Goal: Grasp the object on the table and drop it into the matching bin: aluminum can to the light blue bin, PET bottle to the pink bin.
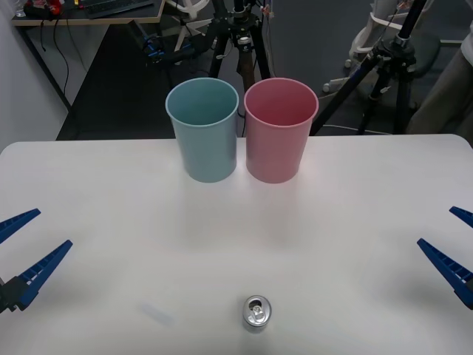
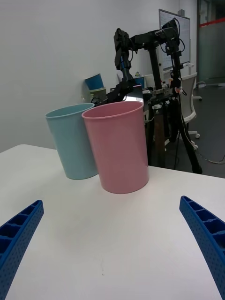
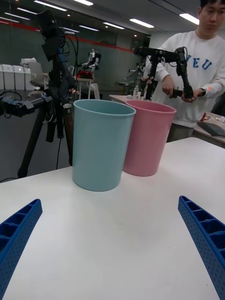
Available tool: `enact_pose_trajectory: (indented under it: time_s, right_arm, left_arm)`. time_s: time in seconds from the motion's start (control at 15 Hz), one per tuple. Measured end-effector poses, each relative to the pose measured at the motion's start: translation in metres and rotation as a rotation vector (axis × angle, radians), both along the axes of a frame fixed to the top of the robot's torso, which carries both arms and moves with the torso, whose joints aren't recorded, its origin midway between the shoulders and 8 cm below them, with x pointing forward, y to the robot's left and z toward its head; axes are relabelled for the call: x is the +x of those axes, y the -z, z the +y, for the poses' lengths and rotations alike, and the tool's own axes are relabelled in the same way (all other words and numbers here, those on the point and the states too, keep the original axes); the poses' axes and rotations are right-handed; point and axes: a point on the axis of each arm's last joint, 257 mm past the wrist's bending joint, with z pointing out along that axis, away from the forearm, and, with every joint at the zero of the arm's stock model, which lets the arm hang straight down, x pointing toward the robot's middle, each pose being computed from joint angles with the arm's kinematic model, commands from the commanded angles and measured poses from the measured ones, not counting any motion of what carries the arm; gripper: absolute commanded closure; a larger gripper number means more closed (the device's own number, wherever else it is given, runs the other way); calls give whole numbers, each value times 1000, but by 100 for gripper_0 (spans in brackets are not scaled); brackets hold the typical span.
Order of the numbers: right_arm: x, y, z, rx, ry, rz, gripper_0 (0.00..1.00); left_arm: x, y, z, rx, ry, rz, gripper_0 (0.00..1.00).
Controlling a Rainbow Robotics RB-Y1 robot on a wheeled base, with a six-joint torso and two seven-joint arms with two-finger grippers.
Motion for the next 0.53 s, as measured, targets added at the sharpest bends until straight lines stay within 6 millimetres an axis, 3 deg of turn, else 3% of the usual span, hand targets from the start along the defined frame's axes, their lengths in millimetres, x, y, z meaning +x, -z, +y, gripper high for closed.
enact_pose_trajectory:
  time_s: [0.53]
  right_arm:
    - [-11,10,18,28,-44,19,0]
  left_arm:
    - [0,0,0,0,0,0,0]
